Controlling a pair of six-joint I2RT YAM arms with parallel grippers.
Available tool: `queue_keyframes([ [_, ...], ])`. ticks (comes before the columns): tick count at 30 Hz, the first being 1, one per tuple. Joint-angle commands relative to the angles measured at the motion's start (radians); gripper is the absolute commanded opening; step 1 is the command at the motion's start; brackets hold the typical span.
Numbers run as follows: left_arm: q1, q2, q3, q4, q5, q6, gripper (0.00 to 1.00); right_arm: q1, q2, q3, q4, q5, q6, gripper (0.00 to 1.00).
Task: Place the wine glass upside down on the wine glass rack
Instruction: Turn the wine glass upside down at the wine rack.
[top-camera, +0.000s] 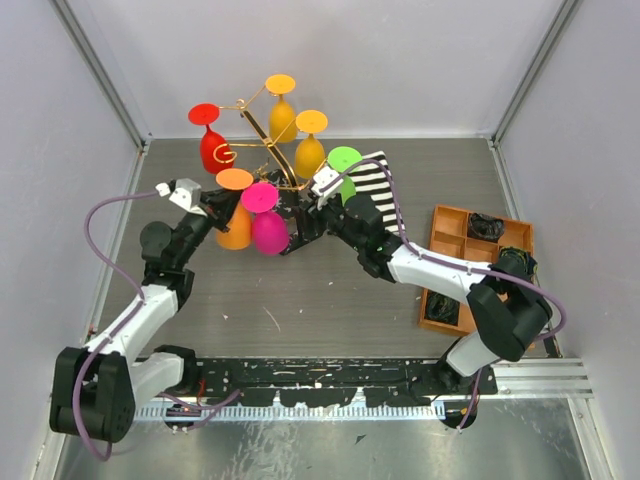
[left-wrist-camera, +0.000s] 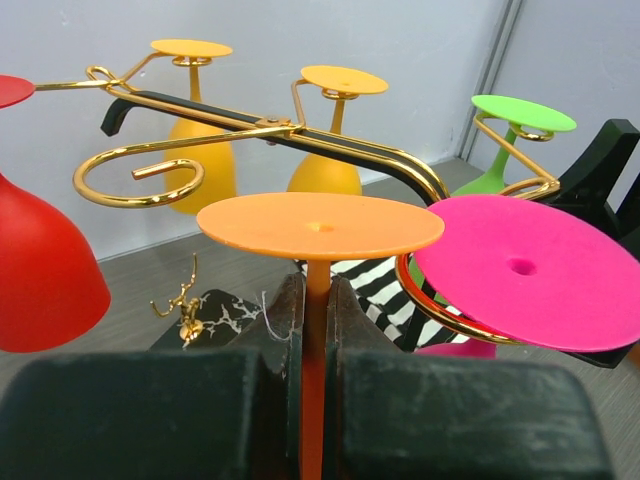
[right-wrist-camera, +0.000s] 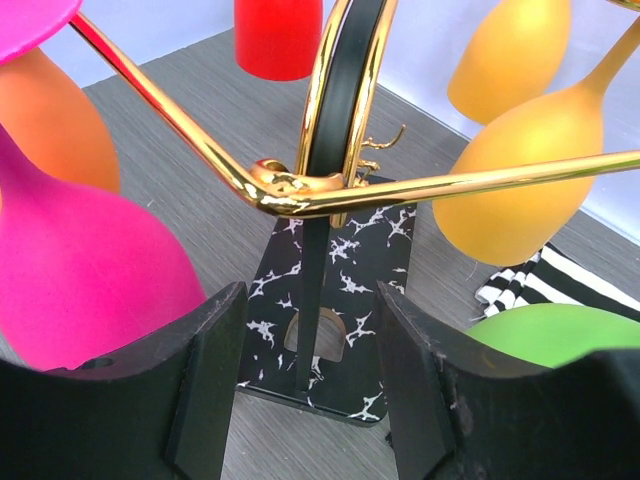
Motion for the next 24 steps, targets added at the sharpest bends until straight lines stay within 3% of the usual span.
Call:
queue_keyframes([
  [1, 0.012, 0.056, 0.040, 0.156, 0.028, -0.006, 0.00, -0.011, 0.014, 0.012, 0.099, 0.017, -0.004, 0.59],
  [12, 0.028, 0.220, 0.091, 0.321, 0.092, -0.054, 0.00, -0.020, 0.058, 0.026, 0.134, 0.001, 0.007, 0.60],
  [24, 0.032, 0.306, 0.126, 0.353, 0.075, -0.041, 0.00, -0.025, 0.096, 0.049, 0.144, -0.005, 0.012, 0.60],
])
